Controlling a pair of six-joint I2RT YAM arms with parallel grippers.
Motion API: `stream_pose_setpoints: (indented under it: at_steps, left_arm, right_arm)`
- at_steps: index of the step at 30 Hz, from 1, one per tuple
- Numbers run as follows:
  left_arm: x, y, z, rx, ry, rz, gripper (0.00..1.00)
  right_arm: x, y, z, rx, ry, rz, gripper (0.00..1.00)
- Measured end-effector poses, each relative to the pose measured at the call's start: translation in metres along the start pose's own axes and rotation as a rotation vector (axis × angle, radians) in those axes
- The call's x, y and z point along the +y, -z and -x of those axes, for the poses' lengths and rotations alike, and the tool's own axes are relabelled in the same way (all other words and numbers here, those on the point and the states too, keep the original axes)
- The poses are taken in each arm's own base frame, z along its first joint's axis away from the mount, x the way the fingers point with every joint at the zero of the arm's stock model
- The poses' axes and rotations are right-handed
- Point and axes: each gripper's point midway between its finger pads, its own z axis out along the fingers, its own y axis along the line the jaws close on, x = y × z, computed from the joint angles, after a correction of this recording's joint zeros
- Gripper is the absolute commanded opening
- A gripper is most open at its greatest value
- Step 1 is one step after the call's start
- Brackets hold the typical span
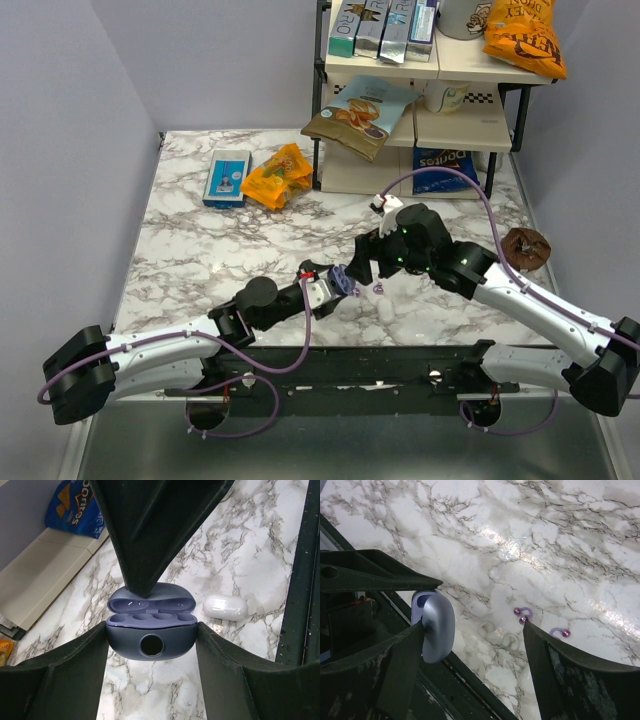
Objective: Insert the wireless bluetooth earbuds into the charging case
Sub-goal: Open the charging case.
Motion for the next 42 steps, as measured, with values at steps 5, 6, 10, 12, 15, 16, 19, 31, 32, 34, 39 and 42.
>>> stream_pose_setpoints:
  at_steps: [5, 6, 10, 12, 15, 16, 19, 31, 32, 34, 39, 42]
  left_arm:
    - [0.001, 0.001, 0.002, -0.008, -0.001, 0.005, 0.00]
    - [0.002, 0.001, 0.004, -0.015, -0.001, 0.007, 0.00]
    - [0.003, 0.001, 0.013, -0.050, -0.004, 0.015, 0.00]
    - [0.004, 0.001, 0.016, -0.062, -0.004, 0.017, 0.00]
    - [0.005, 0.001, 0.019, -0.074, -0.004, 0.022, 0.00]
    - [0.005, 0.001, 0.020, -0.077, -0.004, 0.026, 0.00]
    - [0.007, 0.000, 0.024, -0.092, -0.005, 0.031, 0.00]
    - [0.010, 0.001, 0.032, -0.127, -0.004, 0.050, 0.00]
    - [0.010, 0.002, 0.031, -0.127, -0.003, 0.050, 0.00]
    - [0.010, 0.002, 0.030, -0.126, -0.001, 0.051, 0.00]
    - [0.010, 0.003, 0.030, -0.127, 0.003, 0.054, 0.00]
    - [0.011, 0.003, 0.032, -0.137, 0.007, 0.061, 0.00]
  right_arm:
    - [-0.008, 0.007, 0.001, -0.013, 0.000, -0.046, 0.87]
    - [-0.007, 0.009, 0.002, -0.020, 0.000, -0.045, 0.88]
    - [0.001, 0.016, 0.008, -0.040, 0.003, -0.004, 0.88]
    - [0.007, 0.016, 0.009, -0.041, 0.003, 0.028, 0.88]
    - [0.015, 0.015, 0.009, -0.035, -0.009, 0.071, 0.87]
    - [0.018, 0.014, 0.009, -0.035, -0.014, 0.086, 0.86]
    - [0.024, 0.013, 0.012, -0.044, -0.028, 0.116, 0.79]
    - [0.028, 0.007, 0.012, -0.043, -0.056, 0.139, 0.50]
    - [0.028, 0.007, 0.011, -0.043, -0.057, 0.138, 0.48]
    - [0.027, 0.007, 0.011, -0.043, -0.055, 0.137, 0.40]
    - [0.028, 0.006, 0.012, -0.049, -0.044, 0.140, 0.21]
    - [0.027, 0.006, 0.012, -0.049, -0.040, 0.137, 0.12]
